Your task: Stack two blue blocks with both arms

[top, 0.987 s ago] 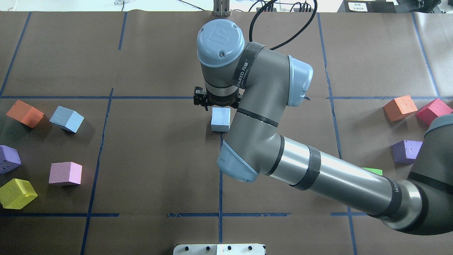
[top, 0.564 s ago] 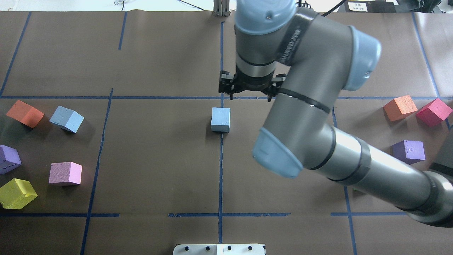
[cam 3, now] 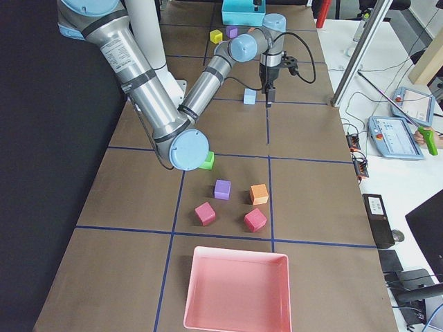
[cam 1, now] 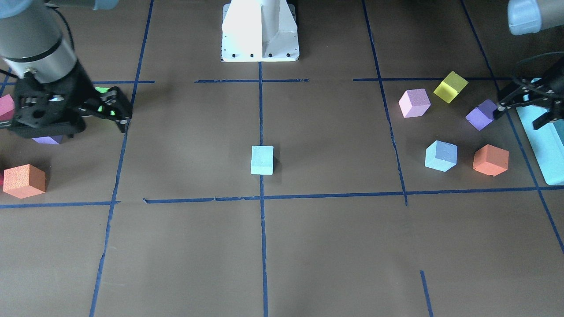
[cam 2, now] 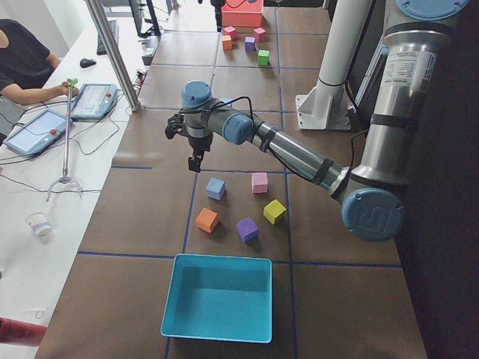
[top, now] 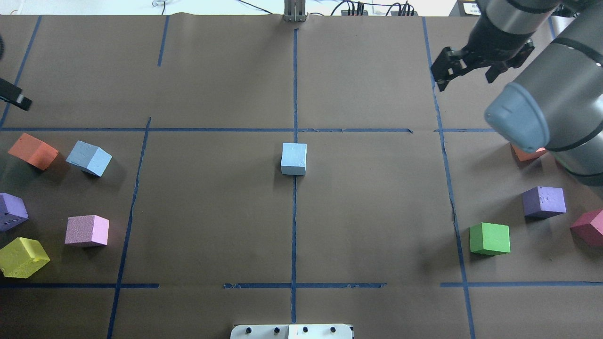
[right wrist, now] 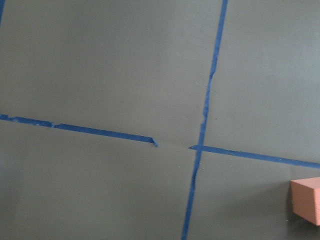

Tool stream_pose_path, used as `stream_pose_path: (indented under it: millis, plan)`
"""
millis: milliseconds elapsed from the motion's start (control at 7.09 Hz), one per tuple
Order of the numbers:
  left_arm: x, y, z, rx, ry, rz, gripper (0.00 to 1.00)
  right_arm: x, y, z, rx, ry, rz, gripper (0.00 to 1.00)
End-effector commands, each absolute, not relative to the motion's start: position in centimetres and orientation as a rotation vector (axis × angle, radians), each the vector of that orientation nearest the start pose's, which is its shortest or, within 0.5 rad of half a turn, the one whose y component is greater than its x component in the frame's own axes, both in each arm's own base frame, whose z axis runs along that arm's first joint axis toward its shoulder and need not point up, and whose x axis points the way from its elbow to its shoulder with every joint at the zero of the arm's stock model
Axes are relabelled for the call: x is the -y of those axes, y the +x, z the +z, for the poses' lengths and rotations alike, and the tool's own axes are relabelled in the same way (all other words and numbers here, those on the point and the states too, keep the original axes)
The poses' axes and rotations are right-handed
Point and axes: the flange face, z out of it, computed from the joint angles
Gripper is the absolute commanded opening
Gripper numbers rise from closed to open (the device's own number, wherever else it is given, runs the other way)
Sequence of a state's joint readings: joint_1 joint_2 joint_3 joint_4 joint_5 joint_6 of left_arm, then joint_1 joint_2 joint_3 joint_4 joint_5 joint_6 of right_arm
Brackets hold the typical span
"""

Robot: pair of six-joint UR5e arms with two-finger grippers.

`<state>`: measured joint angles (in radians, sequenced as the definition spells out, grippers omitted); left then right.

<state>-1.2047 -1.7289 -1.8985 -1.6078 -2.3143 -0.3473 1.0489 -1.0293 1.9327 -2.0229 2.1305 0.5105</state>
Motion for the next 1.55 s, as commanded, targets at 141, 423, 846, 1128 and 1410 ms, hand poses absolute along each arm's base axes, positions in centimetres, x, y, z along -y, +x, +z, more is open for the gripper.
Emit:
stream_pose_path:
  millis: [141,423,846,1128,1410]
  plan:
    - [54.5,22.3,49.7,-0.863,0.262,0.198,1.00,56.6,-14.8,39.0,0.801,0.160,-0.141,1.00]
    - [53.6,24.8,51.6,-0.859,0.221,0.228,1.00,55.5,-12.5,42.8,0.776,0.145,-0.149,1.00]
    - [52.8,26.0,51.9,-0.862,0.203,0.246,1.00,55.3,-11.9,43.6,0.769,0.132,-0.136,1.00]
    - [51.8,27.0,52.9,-0.852,0.181,0.265,1.00,55.0,-10.8,44.5,0.769,0.126,-0.116,1.00]
    - [50.6,28.7,53.8,-0.846,0.154,0.294,1.00,55.1,-10.1,44.5,0.768,0.128,-0.092,1.00]
